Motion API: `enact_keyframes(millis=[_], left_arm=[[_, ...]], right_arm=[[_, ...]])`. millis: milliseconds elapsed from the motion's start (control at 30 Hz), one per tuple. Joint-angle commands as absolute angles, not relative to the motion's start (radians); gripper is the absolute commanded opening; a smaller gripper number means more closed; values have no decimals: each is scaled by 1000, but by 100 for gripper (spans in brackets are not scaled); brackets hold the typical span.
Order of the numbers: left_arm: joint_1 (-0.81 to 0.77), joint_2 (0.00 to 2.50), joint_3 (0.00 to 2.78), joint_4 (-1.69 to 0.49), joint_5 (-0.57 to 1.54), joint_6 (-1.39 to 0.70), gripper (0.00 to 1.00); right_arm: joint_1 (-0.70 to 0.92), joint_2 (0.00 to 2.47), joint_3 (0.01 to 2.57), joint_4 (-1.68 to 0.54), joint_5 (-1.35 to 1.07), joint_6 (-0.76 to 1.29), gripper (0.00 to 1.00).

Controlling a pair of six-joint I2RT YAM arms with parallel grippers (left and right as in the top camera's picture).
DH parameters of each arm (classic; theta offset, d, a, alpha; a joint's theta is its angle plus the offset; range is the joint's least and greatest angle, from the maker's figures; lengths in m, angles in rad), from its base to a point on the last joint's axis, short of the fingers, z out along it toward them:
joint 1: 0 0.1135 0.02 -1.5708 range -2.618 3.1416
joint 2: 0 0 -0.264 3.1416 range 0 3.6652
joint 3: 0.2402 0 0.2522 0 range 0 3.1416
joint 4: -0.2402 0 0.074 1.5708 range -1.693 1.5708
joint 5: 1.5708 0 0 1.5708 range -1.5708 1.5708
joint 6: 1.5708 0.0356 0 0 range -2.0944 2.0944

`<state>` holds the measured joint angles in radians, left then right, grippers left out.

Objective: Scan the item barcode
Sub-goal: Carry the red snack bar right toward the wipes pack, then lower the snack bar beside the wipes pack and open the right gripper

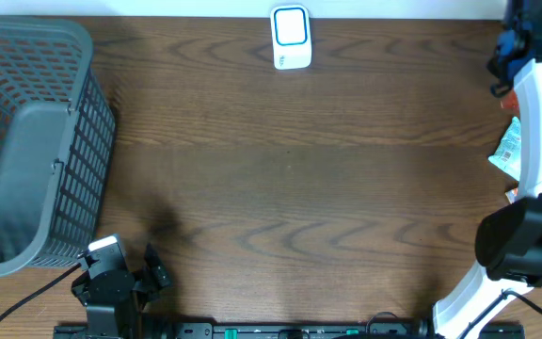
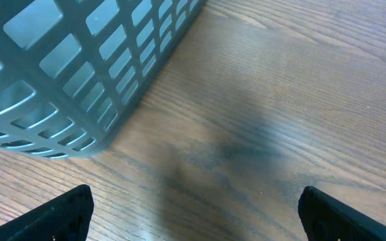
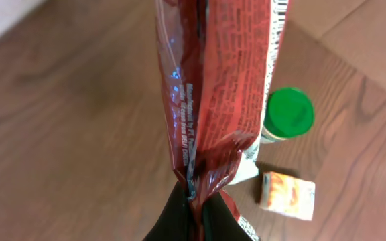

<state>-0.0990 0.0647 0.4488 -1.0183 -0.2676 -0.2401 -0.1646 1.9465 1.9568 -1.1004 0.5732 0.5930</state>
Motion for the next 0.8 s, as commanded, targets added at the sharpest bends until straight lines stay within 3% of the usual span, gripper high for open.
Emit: enact_keyframes(millis=[0,267,333,400,433,467,767], left_arm=[[-95,63,449,-1019,-273,-249,98],[-95,63,449,-1019,-273,-249,98],[-95,63,449,-1019,-273,-249,98],[-95,63,449,-1019,-273,-249,98],[-95,63,449,-1019,-273,-249,98],[-95,63,449,-1019,-273,-249,98],[-95,63,449,-1019,-273,-249,98]], right_arm=[[-207,1966,1812,-1013,501,574,1],[-285,1966,1451,-661,370,467,1],[-297,1966,1401,-637,364,480,10],[-310,1966,1366,-639,364,505,47],[-313,1966,1366,-644,358,510,88],[-314,1964,1369,-649,350,511,99],[-282,1736,1451,-781,223,507,99]])
